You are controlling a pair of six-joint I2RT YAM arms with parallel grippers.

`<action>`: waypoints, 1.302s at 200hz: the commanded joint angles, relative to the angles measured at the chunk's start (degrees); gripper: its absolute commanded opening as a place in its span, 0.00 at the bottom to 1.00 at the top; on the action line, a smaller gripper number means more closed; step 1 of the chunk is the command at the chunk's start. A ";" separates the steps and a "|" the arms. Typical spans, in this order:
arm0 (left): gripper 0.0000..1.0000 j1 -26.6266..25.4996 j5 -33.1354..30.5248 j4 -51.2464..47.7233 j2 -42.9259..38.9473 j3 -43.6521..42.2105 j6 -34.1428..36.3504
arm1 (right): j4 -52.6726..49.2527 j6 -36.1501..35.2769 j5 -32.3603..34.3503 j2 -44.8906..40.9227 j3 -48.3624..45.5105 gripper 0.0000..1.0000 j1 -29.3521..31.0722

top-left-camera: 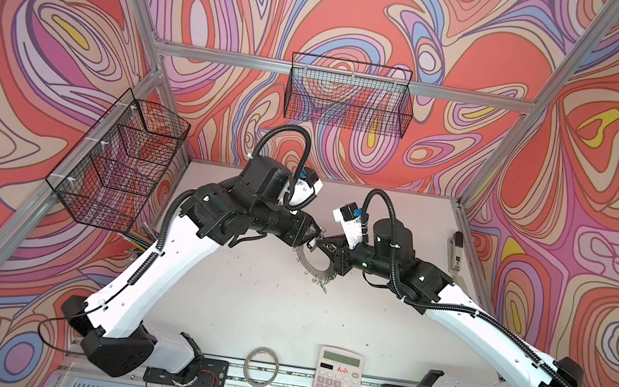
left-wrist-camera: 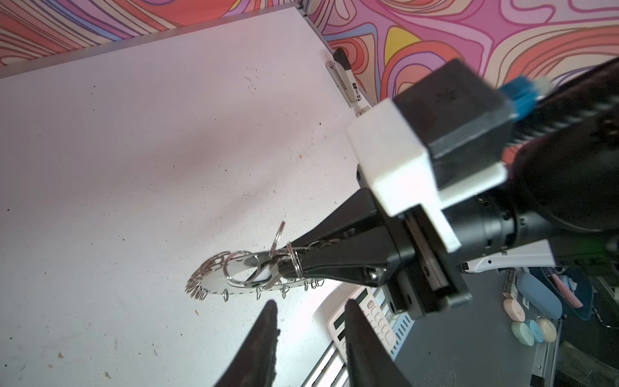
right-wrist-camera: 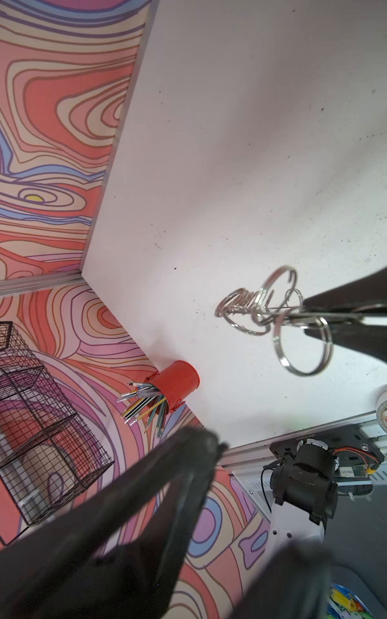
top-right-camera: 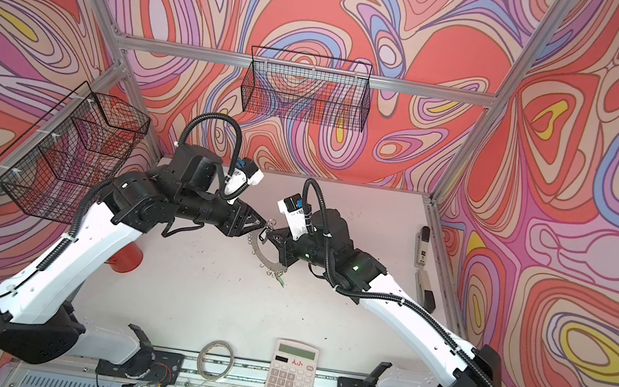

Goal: Put the keys on the keyring

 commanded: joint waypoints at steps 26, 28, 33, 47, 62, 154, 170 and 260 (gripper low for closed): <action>0.40 1.22 0.89 13.59 -6.92 -10.62 -8.34 | 5.47 3.57 1.28 -0.96 -0.15 0.00 -0.04; 0.40 1.22 0.96 14.03 -7.07 -11.02 -8.52 | 5.32 3.71 1.32 -0.92 0.06 0.00 -0.04; 0.38 1.16 0.91 15.23 -7.50 -12.26 -8.99 | 4.81 4.06 1.48 -0.69 0.57 0.00 -0.04; 0.33 1.07 -0.49 18.73 -8.84 -16.03 -10.46 | 2.95 5.04 2.26 0.18 2.26 0.00 -0.04; 0.31 0.85 -1.52 21.14 -9.38 -18.20 -11.62 | 0.60 6.12 3.78 1.00 3.84 0.00 -0.05; 0.28 -3.47 -7.91 25.73 -7.10 -21.17 -12.20 | 3.56 9.53 4.16 1.55 2.72 0.00 -0.04; 0.27 -3.70 -8.26 26.50 -6.92 -21.51 -12.20 | 3.60 9.58 4.13 1.64 3.01 0.00 -0.04; 0.12 -3.96 -8.83 26.19 -4.48 -20.37 -11.80 | 3.73 9.12 3.67 1.82 3.35 0.00 -0.04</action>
